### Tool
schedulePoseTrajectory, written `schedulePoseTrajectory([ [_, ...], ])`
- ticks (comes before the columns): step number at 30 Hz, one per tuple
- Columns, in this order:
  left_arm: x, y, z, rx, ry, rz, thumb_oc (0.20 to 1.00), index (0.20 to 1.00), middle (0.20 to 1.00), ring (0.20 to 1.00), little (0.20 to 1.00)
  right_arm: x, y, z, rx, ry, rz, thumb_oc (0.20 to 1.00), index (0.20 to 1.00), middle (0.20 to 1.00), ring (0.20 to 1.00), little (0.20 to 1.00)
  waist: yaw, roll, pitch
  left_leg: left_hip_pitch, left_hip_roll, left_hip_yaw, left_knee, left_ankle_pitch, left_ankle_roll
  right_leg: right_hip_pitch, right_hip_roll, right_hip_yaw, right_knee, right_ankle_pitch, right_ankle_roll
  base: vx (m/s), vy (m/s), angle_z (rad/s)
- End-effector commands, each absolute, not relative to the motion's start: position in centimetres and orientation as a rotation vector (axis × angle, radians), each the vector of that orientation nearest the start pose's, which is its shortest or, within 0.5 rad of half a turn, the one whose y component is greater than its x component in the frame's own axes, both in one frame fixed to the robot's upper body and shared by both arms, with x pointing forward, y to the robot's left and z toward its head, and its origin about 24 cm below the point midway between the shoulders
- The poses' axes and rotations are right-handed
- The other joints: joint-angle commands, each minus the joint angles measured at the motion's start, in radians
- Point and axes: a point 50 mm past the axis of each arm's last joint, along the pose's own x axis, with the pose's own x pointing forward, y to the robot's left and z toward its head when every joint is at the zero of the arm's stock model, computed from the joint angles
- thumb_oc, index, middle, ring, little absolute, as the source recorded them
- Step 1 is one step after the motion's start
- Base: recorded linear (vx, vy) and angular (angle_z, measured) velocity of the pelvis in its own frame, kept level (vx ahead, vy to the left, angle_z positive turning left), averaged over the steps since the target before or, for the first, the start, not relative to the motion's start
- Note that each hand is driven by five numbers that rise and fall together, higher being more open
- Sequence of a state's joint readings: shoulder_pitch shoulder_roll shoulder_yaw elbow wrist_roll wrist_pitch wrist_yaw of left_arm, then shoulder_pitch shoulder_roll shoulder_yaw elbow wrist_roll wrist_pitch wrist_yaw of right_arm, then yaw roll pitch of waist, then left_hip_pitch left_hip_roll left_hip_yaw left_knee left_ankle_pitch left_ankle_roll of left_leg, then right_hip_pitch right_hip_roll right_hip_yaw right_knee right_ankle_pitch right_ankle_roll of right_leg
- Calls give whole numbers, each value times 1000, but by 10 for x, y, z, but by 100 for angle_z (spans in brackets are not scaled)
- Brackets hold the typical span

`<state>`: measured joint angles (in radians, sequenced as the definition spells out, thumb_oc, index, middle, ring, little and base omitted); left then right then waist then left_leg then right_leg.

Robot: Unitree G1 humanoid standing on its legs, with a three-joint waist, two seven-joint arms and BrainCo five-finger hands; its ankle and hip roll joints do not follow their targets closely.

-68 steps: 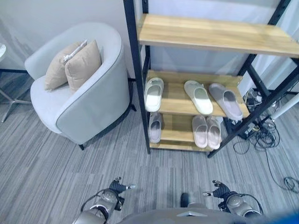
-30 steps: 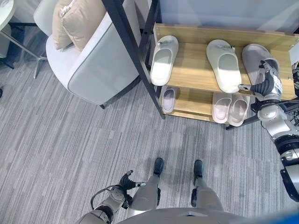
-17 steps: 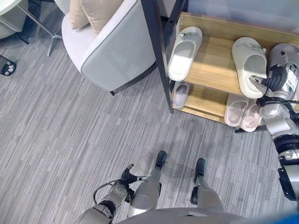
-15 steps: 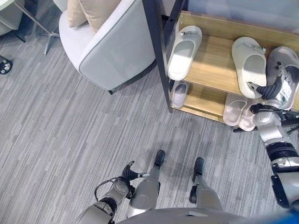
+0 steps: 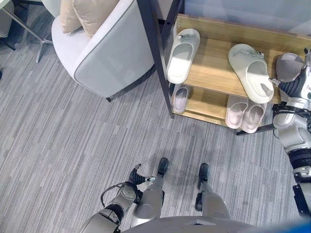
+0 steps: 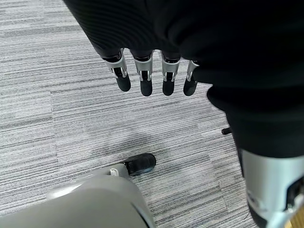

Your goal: Arrange the slippers neatly on the shoe rack.

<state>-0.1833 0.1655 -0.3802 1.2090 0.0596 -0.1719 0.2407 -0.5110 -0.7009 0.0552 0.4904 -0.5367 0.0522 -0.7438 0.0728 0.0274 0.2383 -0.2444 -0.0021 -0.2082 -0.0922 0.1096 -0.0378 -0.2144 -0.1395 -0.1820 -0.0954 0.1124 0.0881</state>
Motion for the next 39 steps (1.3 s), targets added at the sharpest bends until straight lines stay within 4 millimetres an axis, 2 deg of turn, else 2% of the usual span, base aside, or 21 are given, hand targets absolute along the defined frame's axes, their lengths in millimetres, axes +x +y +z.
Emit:
schedulePoseTrajectory([
  [1, 164, 176, -145, 540, 876, -100, 1000, 1000, 1000, 1000, 1000, 320, -318, 177, -1267, -380, -810, 1000, 1000, 1000, 1000, 1000, 21, -37, -39, -22, -1, -22, 5, -55, -48, 75, -61, -41, 8, -72, 77, -18, 8, 4],
  [7, 157, 184, -148, 539, 905, -88, 1000, 1000, 1000, 1000, 1000, 334, -328, 175, -1270, -272, -732, 1000, 1000, 1000, 1000, 1000, 37, -42, -27, -45, -7, -26, 5, -43, -52, 60, -65, -50, 8, -62, 81, -2, 7, 9],
  [13, 149, 193, -150, 534, 938, -60, 1000, 1000, 1000, 1000, 1000, 341, -334, 184, -1112, -261, -747, 1000, 1000, 1000, 1000, 1000, 51, -54, -20, -65, -10, -27, 5, -37, -55, 41, -67, -54, 8, -54, 84, 9, 4, 2],
  [19, 148, 200, -149, 527, 942, -33, 1000, 1000, 1000, 1000, 1000, 348, -336, 188, -1049, -228, -716, 1000, 1000, 1000, 1000, 1000, 59, -72, -15, -84, -9, -24, 5, -33, -58, 22, -66, -52, 8, -53, 84, 7, 2, 2],
  [20, 147, 200, -149, 527, 943, -33, 1000, 1000, 1000, 1000, 1000, 349, -335, 185, -1040, -210, -699, 551, 551, 551, 551, 551, 59, -75, -15, -85, -9, -24, 5, -32, -58, 21, -66, -51, 8, -51, 84, 0, 0, 0],
  [21, 147, 200, -149, 526, 944, -32, 1000, 1000, 1000, 1000, 1000, 349, -335, 183, -1031, -198, -688, 200, 200, 200, 200, 200, 58, -77, -15, -86, -9, -23, 5, -32, -59, 19, -66, -52, 8, -51, 85, 0, 0, 0],
  [24, 148, 201, -149, 519, 939, -30, 1000, 1000, 1000, 1000, 1000, 351, -337, 173, -968, -147, -662, 200, 200, 200, 200, 200, 59, -79, -13, -91, -12, -26, 5, -30, -59, 20, -69, -59, 8, -51, 85, 6, 13, 3],
  [31, 148, 200, -149, 513, 946, -25, 1000, 1000, 1000, 1000, 1000, 351, -333, 164, -944, -136, -648, 200, 200, 200, 200, 200, 56, -79, -11, -85, -14, -25, 5, -34, -57, 23, -73, -57, 8, -46, 88, -5, 29, 4],
  [34, 149, 197, -149, 504, 949, -26, 1000, 1000, 1000, 1000, 1000, 350, -325, 169, -855, -199, -678, 200, 200, 200, 200, 200, 51, -78, -9, -83, -16, -22, 5, -39, -51, 24, -79, -53, 8, -44, 89, -20, 66, 1],
  [39, 151, 198, -149, 513, 950, -28, 1000, 1000, 1000, 1000, 1000, 351, -324, 187, -752, -271, -747, 200, 200, 200, 200, 200, 57, -78, -7, -90, -24, -30, 5, -40, -46, 24, -88, -61, 8, -43, 93, -14, 63, 3],
])
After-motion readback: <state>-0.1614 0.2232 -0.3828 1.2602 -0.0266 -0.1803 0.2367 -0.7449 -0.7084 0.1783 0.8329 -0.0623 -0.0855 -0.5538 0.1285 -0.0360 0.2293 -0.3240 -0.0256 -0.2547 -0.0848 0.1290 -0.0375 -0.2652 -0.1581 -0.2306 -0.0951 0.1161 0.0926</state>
